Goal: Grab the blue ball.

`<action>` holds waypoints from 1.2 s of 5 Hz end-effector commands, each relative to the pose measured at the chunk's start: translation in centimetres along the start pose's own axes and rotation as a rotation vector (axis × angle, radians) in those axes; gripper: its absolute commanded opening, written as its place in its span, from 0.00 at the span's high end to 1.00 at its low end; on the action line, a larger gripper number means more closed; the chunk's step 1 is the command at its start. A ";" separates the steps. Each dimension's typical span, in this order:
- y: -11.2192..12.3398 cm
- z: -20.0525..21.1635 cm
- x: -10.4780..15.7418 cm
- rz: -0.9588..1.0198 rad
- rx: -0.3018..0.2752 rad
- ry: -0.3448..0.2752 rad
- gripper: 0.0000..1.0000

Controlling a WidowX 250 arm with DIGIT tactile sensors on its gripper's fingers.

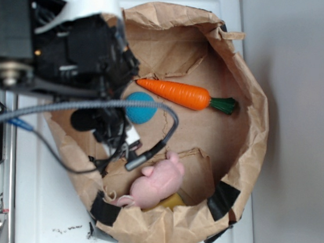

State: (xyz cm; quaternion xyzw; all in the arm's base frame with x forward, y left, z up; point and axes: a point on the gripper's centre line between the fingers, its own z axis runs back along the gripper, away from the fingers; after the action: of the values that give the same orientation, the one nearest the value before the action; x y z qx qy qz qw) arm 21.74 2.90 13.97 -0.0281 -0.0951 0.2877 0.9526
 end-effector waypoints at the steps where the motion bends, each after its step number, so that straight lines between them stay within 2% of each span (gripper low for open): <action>1: 0.8 -3.6 2.8 0.046 0.050 -0.050 0.00; 4: -0.1 -7.6 4.5 0.091 0.103 -0.089 0.00; 5: 0.3 -8.0 3.8 0.059 0.091 -0.048 0.00; 6: 0.2 -7.6 2.1 -0.020 0.031 0.077 0.00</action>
State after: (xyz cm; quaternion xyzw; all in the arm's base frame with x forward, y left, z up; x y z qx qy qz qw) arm 24.48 3.45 5.65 -0.0165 -0.0298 0.2700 0.9623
